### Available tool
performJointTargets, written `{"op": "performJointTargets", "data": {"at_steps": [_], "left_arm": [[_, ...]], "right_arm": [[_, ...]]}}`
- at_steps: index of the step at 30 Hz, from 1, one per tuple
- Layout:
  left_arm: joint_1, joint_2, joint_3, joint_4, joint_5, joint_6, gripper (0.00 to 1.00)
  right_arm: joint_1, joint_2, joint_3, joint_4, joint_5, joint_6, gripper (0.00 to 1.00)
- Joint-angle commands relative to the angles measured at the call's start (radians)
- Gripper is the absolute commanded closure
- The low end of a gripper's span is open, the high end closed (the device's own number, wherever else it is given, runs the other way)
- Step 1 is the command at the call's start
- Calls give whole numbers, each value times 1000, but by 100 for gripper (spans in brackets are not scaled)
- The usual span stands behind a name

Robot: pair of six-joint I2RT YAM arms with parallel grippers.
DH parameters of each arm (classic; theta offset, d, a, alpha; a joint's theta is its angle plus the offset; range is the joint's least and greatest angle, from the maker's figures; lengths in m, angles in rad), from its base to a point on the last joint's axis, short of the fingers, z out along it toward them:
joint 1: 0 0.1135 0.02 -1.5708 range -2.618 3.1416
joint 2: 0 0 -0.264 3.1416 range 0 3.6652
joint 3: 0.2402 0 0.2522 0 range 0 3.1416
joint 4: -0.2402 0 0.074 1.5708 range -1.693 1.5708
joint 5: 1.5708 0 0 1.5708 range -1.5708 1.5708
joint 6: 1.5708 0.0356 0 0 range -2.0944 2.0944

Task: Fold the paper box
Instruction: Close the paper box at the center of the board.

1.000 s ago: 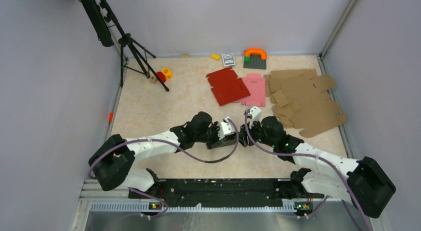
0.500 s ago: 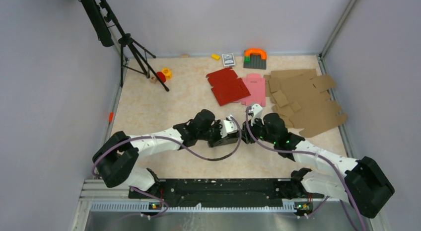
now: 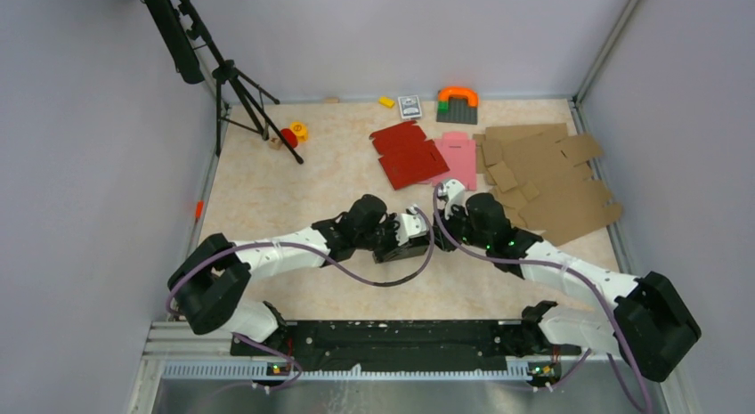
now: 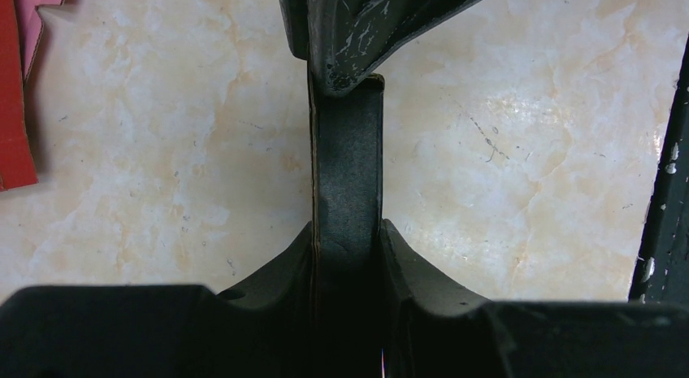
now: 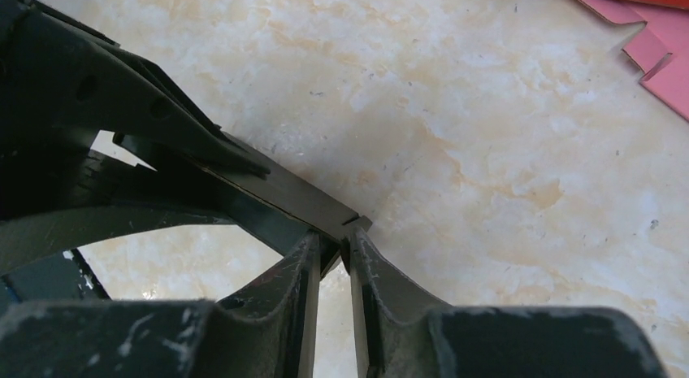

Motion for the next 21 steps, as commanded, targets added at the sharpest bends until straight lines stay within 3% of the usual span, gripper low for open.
{"op": "performJointTargets", "data": {"at_steps": [1, 3, 9, 21], "left_arm": [[-2, 35, 1, -102, -18, 13, 80], [-2, 35, 2, -103, -17, 13, 80], [-2, 46, 10, -110, -17, 11, 77], [-28, 110, 72, -179, -62, 12, 76]], "right_arm": [[-7, 26, 85, -53, 9, 0, 80], [-7, 27, 98, -76, 30, -3, 81], [-7, 46, 178, -190, 41, 22, 100], [-7, 230, 457, -493, -13, 94, 100]]}}
